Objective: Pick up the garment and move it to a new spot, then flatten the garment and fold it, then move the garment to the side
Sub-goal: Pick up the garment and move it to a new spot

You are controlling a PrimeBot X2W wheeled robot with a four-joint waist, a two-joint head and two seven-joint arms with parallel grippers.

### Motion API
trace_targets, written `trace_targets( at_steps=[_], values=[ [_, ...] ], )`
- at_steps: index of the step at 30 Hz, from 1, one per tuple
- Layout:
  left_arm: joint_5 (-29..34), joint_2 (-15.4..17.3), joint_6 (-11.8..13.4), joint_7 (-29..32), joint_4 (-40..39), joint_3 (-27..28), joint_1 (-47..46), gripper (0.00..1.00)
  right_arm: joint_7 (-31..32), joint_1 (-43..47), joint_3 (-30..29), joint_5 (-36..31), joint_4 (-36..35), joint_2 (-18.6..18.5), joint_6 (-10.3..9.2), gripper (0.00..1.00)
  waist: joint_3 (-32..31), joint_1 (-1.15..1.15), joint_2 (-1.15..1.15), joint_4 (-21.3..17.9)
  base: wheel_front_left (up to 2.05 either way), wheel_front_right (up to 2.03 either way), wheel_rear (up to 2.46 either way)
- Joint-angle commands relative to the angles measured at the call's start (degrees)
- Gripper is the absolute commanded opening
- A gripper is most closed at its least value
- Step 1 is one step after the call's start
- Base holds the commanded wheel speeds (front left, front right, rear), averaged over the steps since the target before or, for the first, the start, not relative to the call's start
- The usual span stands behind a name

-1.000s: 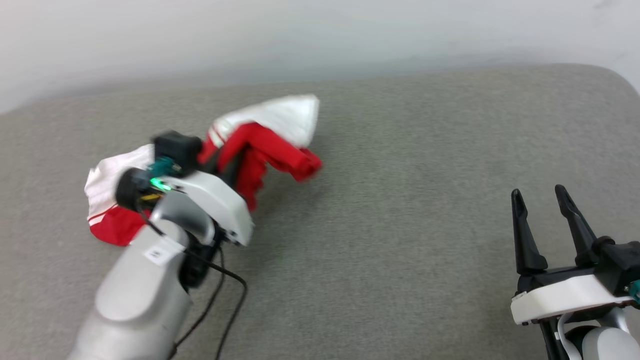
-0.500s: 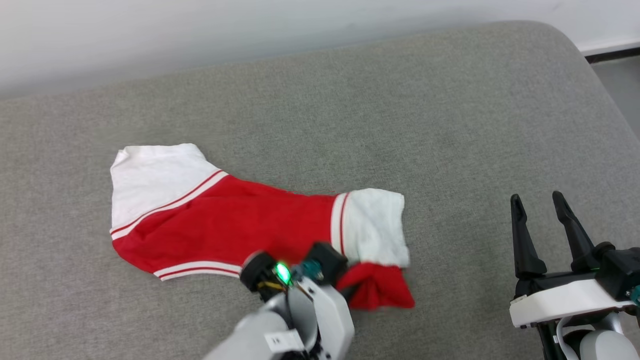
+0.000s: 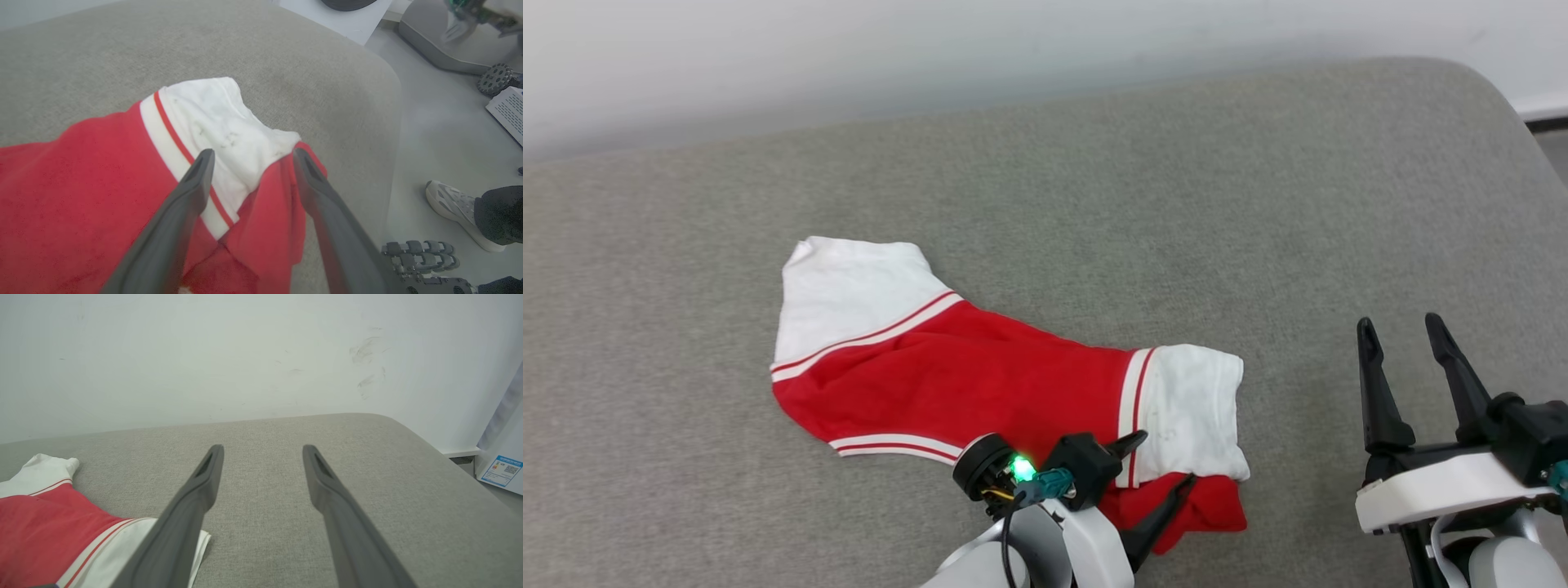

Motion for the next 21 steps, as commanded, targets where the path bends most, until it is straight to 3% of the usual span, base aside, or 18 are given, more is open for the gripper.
trace_targets(
  at_steps=[1, 9, 21],
  values=[
    [0.4, -0.4, 0.5, -1.3, -0.5, 0.2, 0.9, 1.00, 0.3, 0.9, -0.2, -0.6, -0.2, 0.1, -0.04, 1.00, -1.5, 0.00, 0.00, 1.4, 0.00, 0.00, 0.00],
    [0.2, -0.2, 3.9, -9.8, -4.5, 3.5, 3.5, 1.00, 2.9, 3.7, -1.2, -1.7, -2.1, 0.1, -0.04, 1.00, -5.9, 0.00, 0.00, 4.8, 0.00, 0.00, 0.00],
    [1.1, -0.3, 10.7, -12.4, -9.5, 16.8, 6.7, 1.00, 6.3, 7.4, -1.5, -1.5, -5.1, 0.1, -0.04, 1.00, -8.4, 0.00, 0.00, 8.1, 0.00, 0.00, 0.00]
  ],
)
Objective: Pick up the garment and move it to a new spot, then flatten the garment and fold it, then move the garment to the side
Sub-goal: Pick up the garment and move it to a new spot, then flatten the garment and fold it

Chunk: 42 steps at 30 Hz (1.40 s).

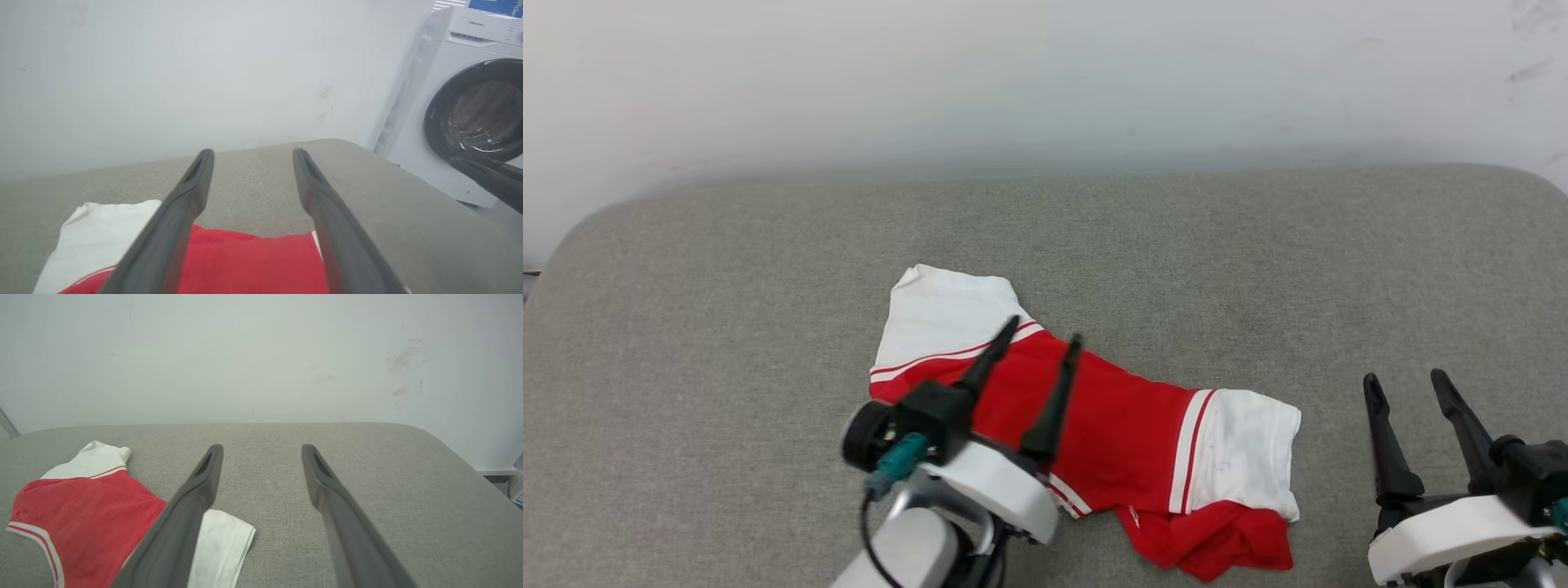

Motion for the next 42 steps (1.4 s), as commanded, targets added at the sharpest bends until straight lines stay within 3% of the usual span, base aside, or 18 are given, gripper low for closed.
trace_targets(
  at_steps=[1, 7, 15, 25, 35, 42],
  values=[
    [0.7, 0.2, 0.5, -0.3, -0.5, 1.6, 1.8, 1.00, 0.3, 0.8, 0.0, 0.0, -0.4, 0.1, -0.04, 1.00, -0.4, 0.00, 0.00, 0.3, 0.00, 0.00, 0.00],
    [3.3, 1.5, 2.0, -0.3, -3.3, 10.9, 6.6, 1.00, 1.2, 1.9, 0.3, 0.4, -1.1, 0.1, -0.04, 1.00, -1.6, 0.00, 0.00, 0.7, 0.00, 0.00, 0.00],
    [6.4, 3.6, 1.1, -0.3, -4.8, 21.4, 14.5, 1.00, 2.5, 4.1, 0.6, 1.4, -1.9, 0.1, -0.04, 1.00, -3.1, 0.00, 0.00, 1.1, 0.00, 0.00, 0.00],
    [8.5, 2.8, -0.8, -0.3, -4.3, 23.6, 16.9, 1.00, 5.2, 5.4, -0.6, 3.0, -1.0, 0.1, -0.04, 1.00, -3.5, 0.00, 0.00, 1.2, 0.00, 0.00, 0.00],
    [9.5, 0.7, -2.4, -0.3, -4.1, 24.1, 14.4, 1.00, 23.9, 3.8, -5.8, 5.7, 4.9, 0.1, -0.04, 1.00, -0.6, 0.00, 0.00, 3.0, 0.00, 0.00, 0.00],
    [10.6, -1.1, -3.5, -0.3, -5.3, 25.4, 12.0, 1.00, 34.7, -0.6, -1.9, 7.6, 4.9, -2.1, -0.04, 1.00, 3.8, 0.00, 0.00, 5.2, 0.00, 0.00, 0.00]
  ],
)
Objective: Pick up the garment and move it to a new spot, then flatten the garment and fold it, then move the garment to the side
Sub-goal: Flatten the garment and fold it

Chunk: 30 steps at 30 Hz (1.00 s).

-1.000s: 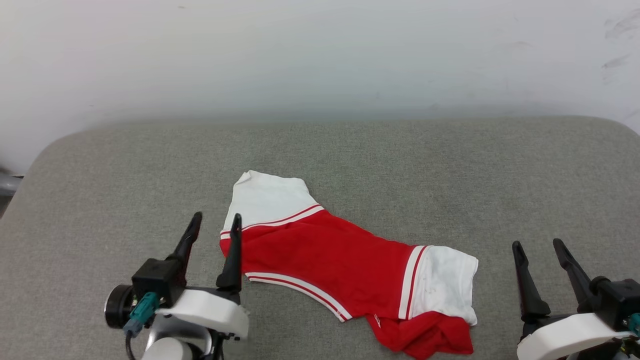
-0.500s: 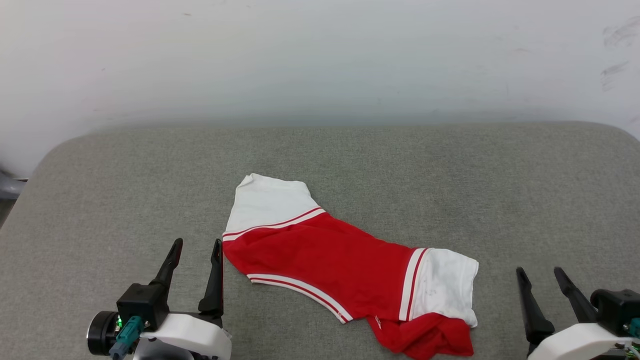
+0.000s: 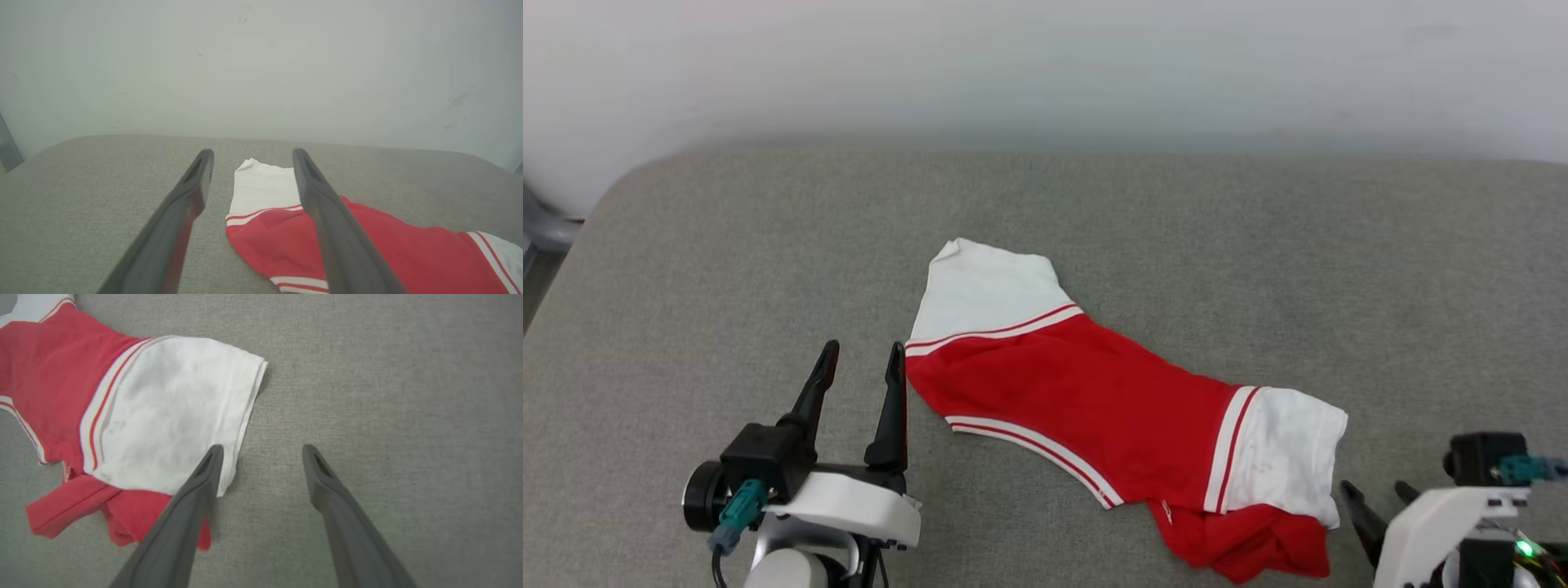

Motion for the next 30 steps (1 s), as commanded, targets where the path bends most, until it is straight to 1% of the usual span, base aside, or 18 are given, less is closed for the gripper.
trace_targets(
  at_steps=[1, 2, 7, 11, 12, 13, 14, 15, 17, 21, 24, 26, 30],
  values=[
    [0.6, -0.5, -0.5, -0.1, -0.3, 0.4, -1.1, 1.00, 2.2, -2.0, 1.6, 1.0, 0.3, -0.9, -0.04, 1.00, 2.2, 0.00, 0.00, 1.3, 0.00, 0.00, 0.00],
    [0.6, -0.5, -0.5, -0.1, -0.3, 0.4, -1.1, 1.00, 2.2, -2.0, 1.6, 1.0, 0.3, -0.9, -0.04, 1.00, 2.2, 0.00, 0.00, 1.3, 0.00, 0.00, 0.00],
    [1.5, -1.8, -1.8, -0.1, -0.5, 1.0, -2.8, 1.00, 7.9, -5.9, 5.8, 3.1, 3.2, -3.9, -0.04, 1.00, 5.2, 0.00, 0.00, 2.6, 0.00, 0.00, 0.00],
    [2.1, -2.9, -2.4, -0.1, -0.1, 1.9, -3.5, 1.00, 13.8, -6.5, 8.8, 5.0, 7.6, -5.2, -0.03, 1.00, 6.7, 0.00, 0.00, 2.9, 0.00, 0.00, 0.00],
    [2.1, -3.0, -2.6, -0.1, 0.0, 2.2, -3.6, 1.00, 15.5, -6.1, 9.5, 5.4, 8.7, -5.2, -0.03, 0.95, 6.8, 0.00, 0.00, 2.9, 0.00, 0.00, 0.00],
    [2.3, -3.1, -2.9, -0.1, 0.0, 2.4, -3.8, 1.00, 17.2, -5.8, 10.5, 6.2, 9.6, -5.3, -0.02, 0.45, 7.1, 0.00, 0.00, 3.0, 0.00, 0.00, 0.00],
    [2.5, -3.2, -2.9, -0.1, 0.1, 2.6, -3.9, 1.00, 18.5, -5.5, 11.3, 7.3, 10.2, -5.2, -0.01, 0.19, 7.2, 0.00, 0.00, 3.0, 0.00, 0.00, 0.00],
    [2.6, -3.4, -3.1, -0.1, 0.1, 2.8, -4.0, 1.00, 19.2, -5.2, 11.9, 7.8, 10.4, -5.2, 0.07, 0.00, 7.3, 0.00, 0.00, 2.9, 0.00, 0.00, 0.00],
    [2.9, -3.7, -3.3, -0.1, 0.2, 3.3, -4.2, 1.00, 19.7, -5.5, 12.5, 8.7, 9.7, -5.7, 0.06, 0.00, 7.5, 0.00, 0.00, 2.7, 0.00, 0.00, 0.00],
    [3.6, -4.2, -3.8, -0.1, 0.5, 4.2, -4.1, 1.00, 16.8, -8.8, 11.3, 8.0, 5.8, -8.5, -0.07, 0.00, 7.2, 0.00, 0.00, 1.7, 0.00, 0.00, 0.00],
    [4.0, -4.4, -4.0, -0.1, 0.6, 4.6, -3.9, 1.00, 15.1, -11.5, 9.4, 6.7, 2.2, -11.1, -0.07, 0.00, 6.8, 0.00, 0.00, 1.0, 0.00, 0.00, 0.00],
    [4.2, -4.6, -4.3, -0.1, 0.7, 4.7, -3.9, 1.00, 14.4, -12.6, 8.0, 6.0, 0.1, -11.9, -0.06, 0.00, 6.7, 0.00, 0.00, 0.6, 0.00, 0.00, 0.00],
    [4.6, -4.8, -4.7, -0.1, 0.8, 5.2, -3.9, 1.00, 14.7, -14.8, 4.1, 3.2, -2.4, -15.3, -0.06, 0.00, 6.8, 0.00, 0.00, -0.1, 0.00, 0.00, 0.00]
  ],
)
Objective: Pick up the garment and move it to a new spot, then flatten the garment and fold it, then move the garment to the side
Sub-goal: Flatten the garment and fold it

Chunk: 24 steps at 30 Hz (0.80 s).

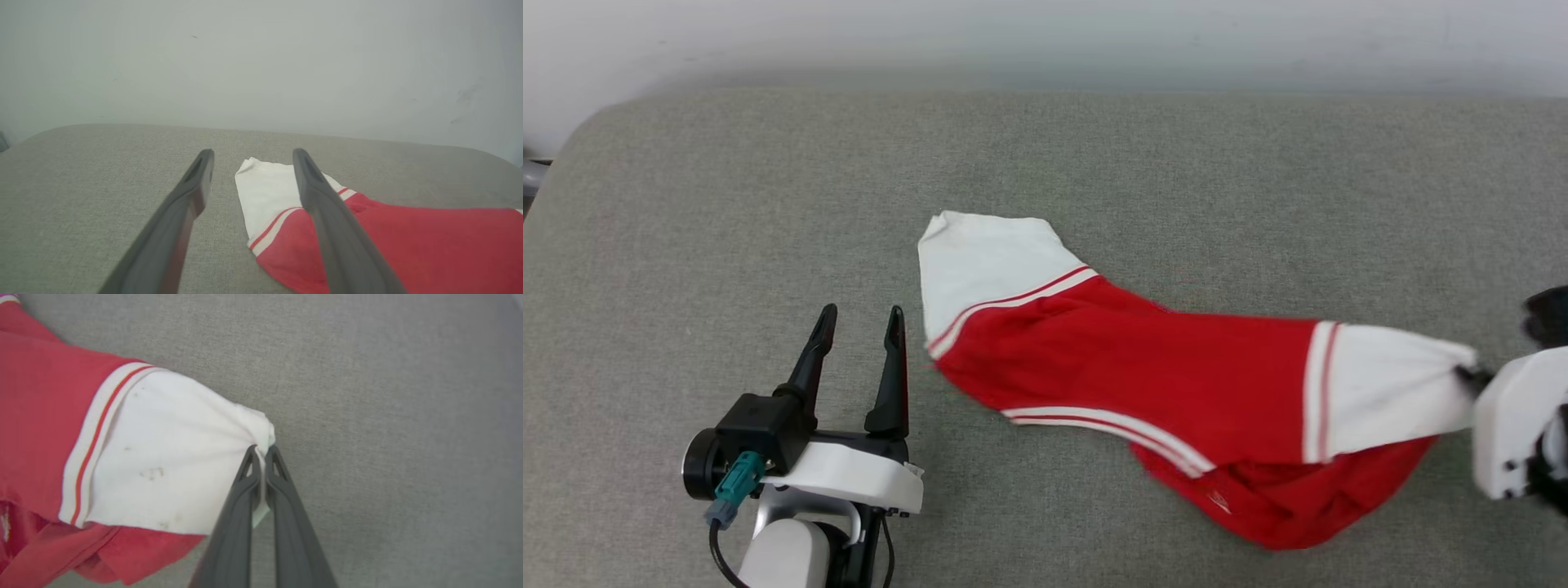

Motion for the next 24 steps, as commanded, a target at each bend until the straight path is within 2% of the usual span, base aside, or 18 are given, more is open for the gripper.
trace_targets(
  at_steps=[1, 7, 16, 17, 18, 24],
  values=[
    [0.2, -0.1, -0.4, -0.1, 0.0, 0.3, -0.4, 1.00, -0.1, -1.2, -1.5, -0.6, 0.1, -1.3, -0.09, 0.00, 0.2, -0.01, 0.00, -0.2, 0.00, 0.00, 0.00],
    [0.6, -0.4, -0.9, -0.1, 0.1, 0.6, -0.8, 1.00, -5.4, -2.8, -8.8, -3.6, 5.9, -3.6, -0.09, 0.00, 1.3, -0.01, 0.00, -0.4, 0.00, 0.00, 0.00],
    [1.0, -0.7, -1.1, -0.1, 0.6, 0.8, -0.5, 1.00, -19.6, -2.3, -14.7, -3.4, 22.6, 1.2, -0.09, 0.00, 1.9, -0.01, 0.00, -0.3, 0.00, 0.00, 0.00],
    [1.1, -0.7, -1.1, -0.1, 0.7, 0.8, -0.5, 1.00, -21.6, -2.7, -15.0, -3.0, 23.8, 2.1, -0.09, 0.35, 1.8, -0.01, 0.00, -0.3, 0.00, 0.00, 0.00],
    [1.1, -0.7, -1.2, -0.1, 0.8, 0.8, -0.4, 1.00, -23.8, -3.1, -15.3, -2.6, 24.7, 2.8, -0.08, 1.00, 1.7, -0.01, 0.00, -0.3, 0.00, 0.00, 0.00],
    [1.4, -0.8, -1.3, -0.1, 1.5, 1.2, 0.8, 1.00, -39.2, -1.9, -16.9, -3.5, 25.6, 6.0, -0.07, 1.00, -0.4, -0.01, 0.00, -1.2, 0.00, 0.00, 0.00]
  ],
)
